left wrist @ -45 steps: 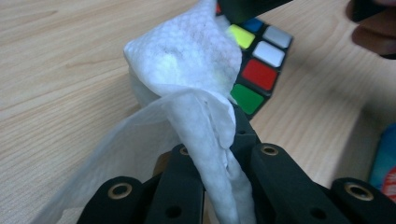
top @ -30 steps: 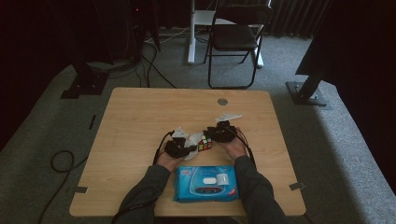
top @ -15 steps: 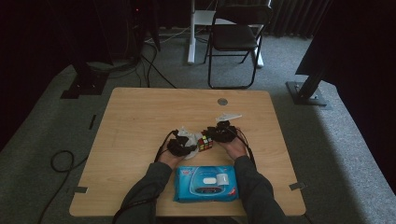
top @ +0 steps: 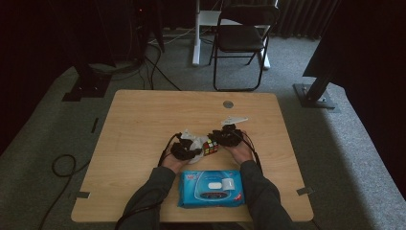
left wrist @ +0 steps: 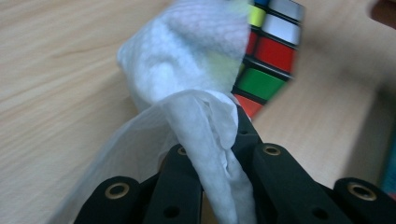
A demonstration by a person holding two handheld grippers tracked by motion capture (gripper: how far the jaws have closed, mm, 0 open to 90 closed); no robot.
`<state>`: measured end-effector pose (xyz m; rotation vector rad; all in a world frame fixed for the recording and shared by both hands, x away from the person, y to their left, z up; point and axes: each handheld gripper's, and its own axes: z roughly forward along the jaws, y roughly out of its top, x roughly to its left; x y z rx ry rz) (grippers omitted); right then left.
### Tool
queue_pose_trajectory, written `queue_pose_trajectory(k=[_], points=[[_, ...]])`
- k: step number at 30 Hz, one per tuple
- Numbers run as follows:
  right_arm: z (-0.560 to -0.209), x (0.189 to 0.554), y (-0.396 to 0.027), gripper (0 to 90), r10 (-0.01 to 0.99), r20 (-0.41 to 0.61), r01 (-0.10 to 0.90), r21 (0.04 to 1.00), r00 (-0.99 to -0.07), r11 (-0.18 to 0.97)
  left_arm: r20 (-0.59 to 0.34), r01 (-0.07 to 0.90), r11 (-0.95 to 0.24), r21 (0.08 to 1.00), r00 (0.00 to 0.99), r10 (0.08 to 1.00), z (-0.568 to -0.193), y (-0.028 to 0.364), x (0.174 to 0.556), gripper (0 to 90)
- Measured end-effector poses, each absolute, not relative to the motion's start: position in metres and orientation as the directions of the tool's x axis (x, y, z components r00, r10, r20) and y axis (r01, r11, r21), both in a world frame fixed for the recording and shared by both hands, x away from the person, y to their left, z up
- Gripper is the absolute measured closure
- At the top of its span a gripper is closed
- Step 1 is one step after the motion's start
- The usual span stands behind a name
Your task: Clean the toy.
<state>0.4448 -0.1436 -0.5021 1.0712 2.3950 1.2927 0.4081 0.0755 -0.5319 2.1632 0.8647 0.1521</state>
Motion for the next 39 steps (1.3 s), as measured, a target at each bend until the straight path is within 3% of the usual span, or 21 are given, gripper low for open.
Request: queue_pose_trajectory(k=[4, 16, 23, 39], points=[[-0.501, 0.445, -0.143, 69.2, 0.688, 0.139, 0.498, 0.792, -0.712, 0.354, -0.178, 0.528, -0.432, 0.731, 0.759, 0.626, -0.528, 0.08, 0.409, 85.6], [-0.502, 0.444, -0.143, 65.8, 0.675, 0.147, 0.495, 0.792, -0.723, 0.357, -0.15, 0.568, -0.344, 0.747, 0.649, 0.746, -0.511, 0.096, 0.441, 85.6], [-0.503, 0.443, -0.141, 63.6, 0.656, 0.15, 0.486, 0.793, -0.739, 0.367, -0.157, 0.575, -0.353, 0.738, 0.655, 0.739, -0.515, 0.087, 0.448, 85.5], [-0.501, 0.445, -0.135, 56.1, 0.677, 0.127, 0.488, 0.788, -0.725, 0.376, -0.222, 0.548, -0.342, 0.763, 0.719, 0.659, -0.521, 0.09, 0.42, 86.0]])
